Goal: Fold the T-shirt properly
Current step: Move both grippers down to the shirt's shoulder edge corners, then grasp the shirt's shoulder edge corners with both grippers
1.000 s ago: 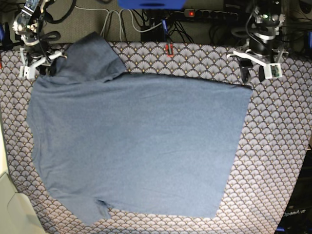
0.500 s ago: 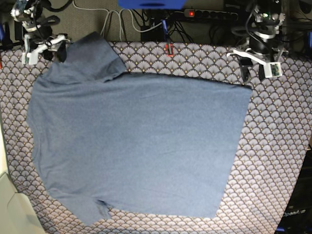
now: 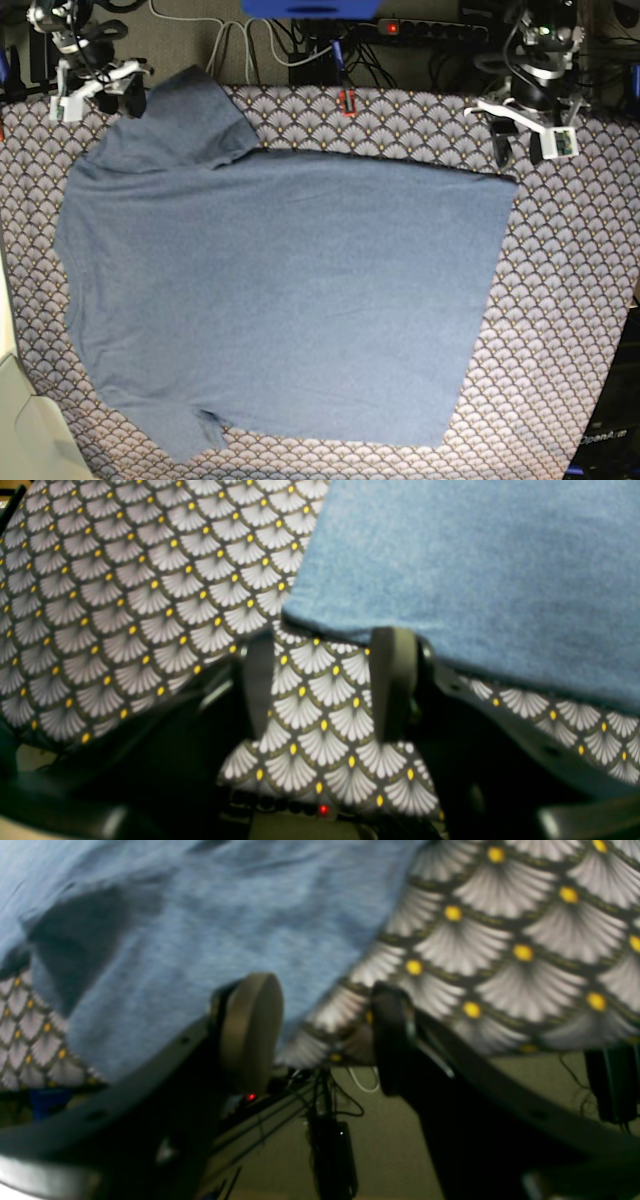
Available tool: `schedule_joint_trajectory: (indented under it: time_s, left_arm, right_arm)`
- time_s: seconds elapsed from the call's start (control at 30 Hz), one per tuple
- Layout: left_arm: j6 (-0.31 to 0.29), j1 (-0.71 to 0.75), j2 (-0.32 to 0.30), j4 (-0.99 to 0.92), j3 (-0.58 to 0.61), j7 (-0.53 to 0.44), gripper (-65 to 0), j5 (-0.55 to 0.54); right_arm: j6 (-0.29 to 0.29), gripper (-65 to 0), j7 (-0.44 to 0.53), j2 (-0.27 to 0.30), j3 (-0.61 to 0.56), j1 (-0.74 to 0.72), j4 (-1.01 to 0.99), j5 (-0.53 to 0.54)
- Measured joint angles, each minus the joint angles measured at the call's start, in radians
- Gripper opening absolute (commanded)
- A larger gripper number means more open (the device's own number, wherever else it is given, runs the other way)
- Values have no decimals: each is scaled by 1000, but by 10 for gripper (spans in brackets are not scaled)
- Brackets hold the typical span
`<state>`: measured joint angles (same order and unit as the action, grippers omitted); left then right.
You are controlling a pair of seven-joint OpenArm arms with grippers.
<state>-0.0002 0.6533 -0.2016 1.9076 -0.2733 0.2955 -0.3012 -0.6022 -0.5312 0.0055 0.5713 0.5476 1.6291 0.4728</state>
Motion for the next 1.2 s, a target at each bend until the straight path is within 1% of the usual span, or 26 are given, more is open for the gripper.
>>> schedule_joint_trajectory:
  time_s: [0.13,0.17,0.23,0.33,0.4,0.6,0.7,0.73,0.83,0.93,1.07,1.13,1.2]
  left_arm:
    - [0,2,0,0,-5,0,-343,0]
    - [-8,2,2,0,-18,1,-343,-1]
    - [-3,2,4,0,-45,0,-343,-3]
    - [0,2,23,0,-88,0,-343,-3]
    - [-4,2,22,-1,-101,1,-343,-3]
    - [-3,-1,22,-2,-105,0,-343,-3]
    - [-3,-1,22,-4,-105,0,-343,-3]
    - [-3,-1,22,-4,-105,0,-343,-3]
    - [-3,-28,22,-8,-102,2,-342,-3]
    - [-5,-71,22,-52,-97,-6,-341,-5]
    - [-3,-119,26,-127,-98,4,-310,-3]
    - [-3,-142,47,-151,-99,0,-289,-4]
    - [-11,-169,55,-189,-96,0,-282,-4]
  right_arm:
    - [0,-315,19,-9,-21,17,3,8]
    - [0,-315,21,-15,-24,22,5,13]
    - [0,-324,25,-16,-41,27,6,15]
    - [0,-377,31,-17,-57,30,7,15]
    - [1,-422,31,-15,-76,30,7,14]
    - [0,-556,17,-17,-97,31,4,16]
    - [0,-636,15,-18,-103,30,2,16]
    - [0,-650,13,-20,-103,29,1,16]
    - [-3,-650,7,-20,-105,27,0,17]
    - [-4,-650,6,-21,-105,27,0,18]
    - [-4,-650,4,-22,-105,27,0,19]
    - [-4,-650,2,-20,-105,27,0,19]
    - [-4,-650,1,-19,-108,27,0,19]
